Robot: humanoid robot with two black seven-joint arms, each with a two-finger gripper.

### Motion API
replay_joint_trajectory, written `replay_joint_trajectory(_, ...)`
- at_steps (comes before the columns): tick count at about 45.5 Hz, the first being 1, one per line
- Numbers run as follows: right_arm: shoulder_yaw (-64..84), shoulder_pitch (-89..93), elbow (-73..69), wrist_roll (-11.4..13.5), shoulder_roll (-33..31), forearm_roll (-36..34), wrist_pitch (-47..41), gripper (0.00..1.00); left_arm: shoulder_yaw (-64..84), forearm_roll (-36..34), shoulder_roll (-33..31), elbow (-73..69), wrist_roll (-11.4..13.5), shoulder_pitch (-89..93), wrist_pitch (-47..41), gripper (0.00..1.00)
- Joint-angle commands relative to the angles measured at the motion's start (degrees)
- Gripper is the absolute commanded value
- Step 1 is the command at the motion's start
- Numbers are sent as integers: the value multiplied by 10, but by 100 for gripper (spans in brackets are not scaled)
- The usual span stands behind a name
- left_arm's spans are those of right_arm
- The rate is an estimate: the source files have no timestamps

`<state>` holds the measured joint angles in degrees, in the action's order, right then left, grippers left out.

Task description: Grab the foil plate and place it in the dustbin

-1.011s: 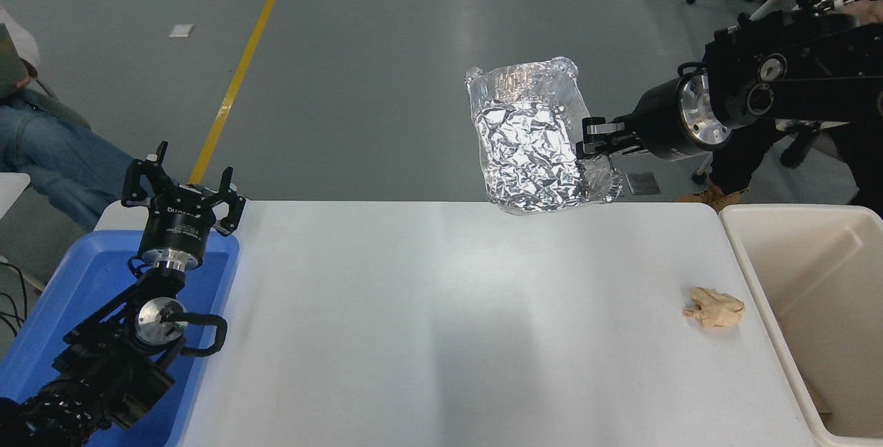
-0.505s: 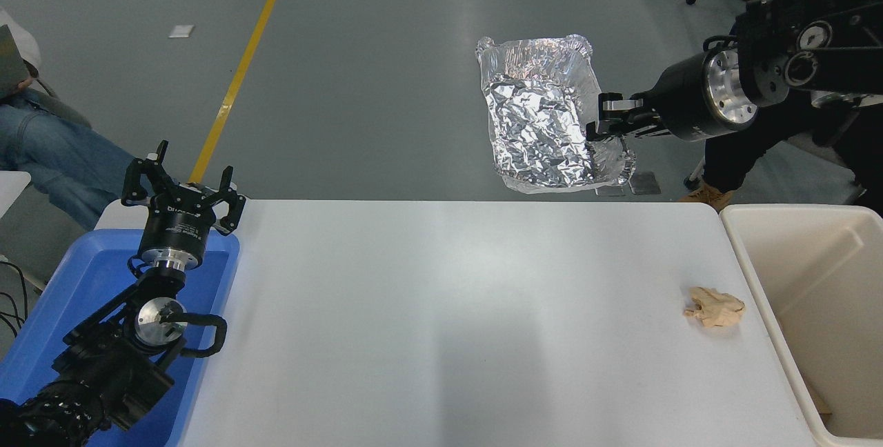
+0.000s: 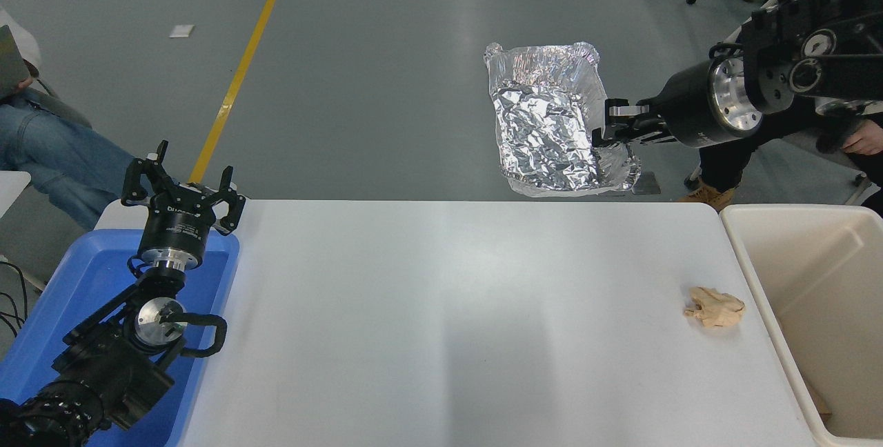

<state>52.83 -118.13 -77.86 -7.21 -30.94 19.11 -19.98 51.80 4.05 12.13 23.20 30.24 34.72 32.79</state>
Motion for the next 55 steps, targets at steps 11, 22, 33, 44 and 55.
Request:
replay_joint_trajectory(11, 7, 104, 127, 4, -13, -6, 6, 0, 0, 0, 0, 0, 0, 0, 0, 99)
replay_joint_trajectory(22, -4, 236, 297, 5, -37, -14, 7, 0, 0, 0, 0, 0, 0, 0, 0, 99)
replay_joint_trajectory(33, -11, 388, 465, 5, -40, -134, 7, 0, 1, 0, 0, 0, 1, 0, 0, 99)
replay_joint_trajectory(44, -12, 525, 577, 8, -39, -259, 19, 0, 0, 0, 0, 0, 1, 0, 0, 99)
replay_joint_trajectory(55, -31, 626, 611, 10, -39, -305, 69, 0, 1, 0, 0, 0, 0, 0, 0, 99)
